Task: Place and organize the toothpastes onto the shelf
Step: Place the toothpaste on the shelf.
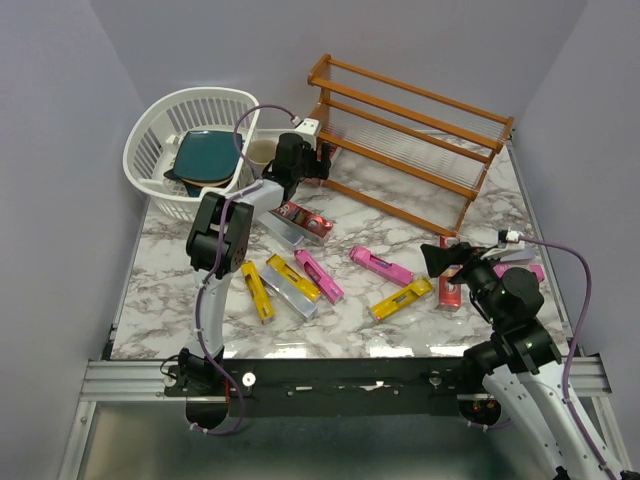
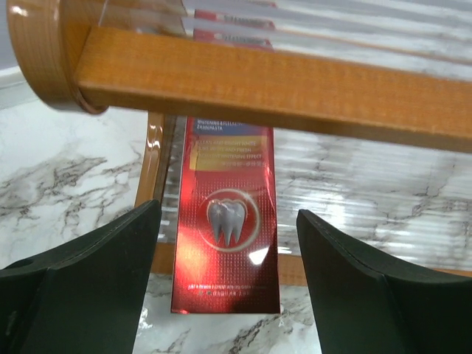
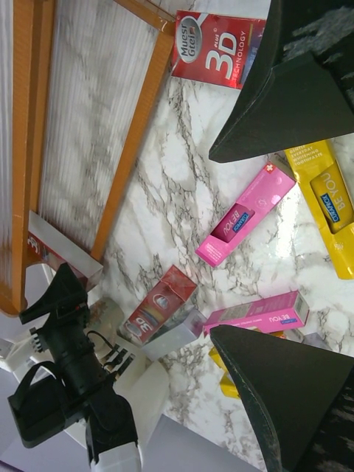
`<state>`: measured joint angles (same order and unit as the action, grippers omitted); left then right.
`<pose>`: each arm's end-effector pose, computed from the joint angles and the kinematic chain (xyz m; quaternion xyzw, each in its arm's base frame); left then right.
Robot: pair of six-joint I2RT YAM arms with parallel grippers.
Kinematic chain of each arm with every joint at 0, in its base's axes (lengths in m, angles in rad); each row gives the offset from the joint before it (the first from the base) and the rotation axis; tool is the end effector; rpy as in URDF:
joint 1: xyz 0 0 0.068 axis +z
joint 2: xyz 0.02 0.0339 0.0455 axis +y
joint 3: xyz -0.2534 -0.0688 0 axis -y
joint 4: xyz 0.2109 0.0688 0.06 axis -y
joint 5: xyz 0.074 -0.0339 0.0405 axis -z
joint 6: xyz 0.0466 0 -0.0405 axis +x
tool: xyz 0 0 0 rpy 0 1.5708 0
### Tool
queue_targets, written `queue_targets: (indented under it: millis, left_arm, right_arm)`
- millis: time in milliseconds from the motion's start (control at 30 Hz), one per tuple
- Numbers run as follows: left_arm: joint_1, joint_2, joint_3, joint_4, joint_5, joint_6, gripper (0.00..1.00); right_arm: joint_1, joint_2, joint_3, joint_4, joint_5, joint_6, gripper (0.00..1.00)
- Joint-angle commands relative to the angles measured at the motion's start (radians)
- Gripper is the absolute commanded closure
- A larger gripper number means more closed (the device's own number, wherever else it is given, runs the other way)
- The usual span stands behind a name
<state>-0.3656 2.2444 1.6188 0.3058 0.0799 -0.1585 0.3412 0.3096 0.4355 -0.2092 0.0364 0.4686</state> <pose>0.4642 -0.1817 0.1988 0.1070 0.8033 -0.1828 0.5567 0.0953 0.0320 0.2667 0.0591 0.7335 0.2544 0.6275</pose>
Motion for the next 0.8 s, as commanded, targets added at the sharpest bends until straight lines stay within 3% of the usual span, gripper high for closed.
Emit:
queue_targets:
  millis: [0, 333, 633, 767]
  left_arm:
    - [0.008, -0.098, -0.069, 0.062, -0.031, -0.068, 0.14]
    - [-0.009, -0.236, -0.203, -0.019, -0.186, -0.317, 0.17]
    - [-0.019, -0.203, -0.185, -0.181, -0.166, -0.464, 0.3]
    - [-0.024, -0.178, -0.165, -0.188, -0.143, -0.495, 0.43]
  right_arm:
    - [0.005, -0.017, 0.012, -0.016, -0.015, -0.015, 0.0]
    - [0.005, -0.024, 0.006, -0.018, -0.02, -0.01, 0.0]
    - [0.005, -0.024, -0.001, -0.013, -0.02, -0.01, 0.0]
    - [0.005, -0.029, -0.006, -0.013, -0.017, -0.008, 0.0]
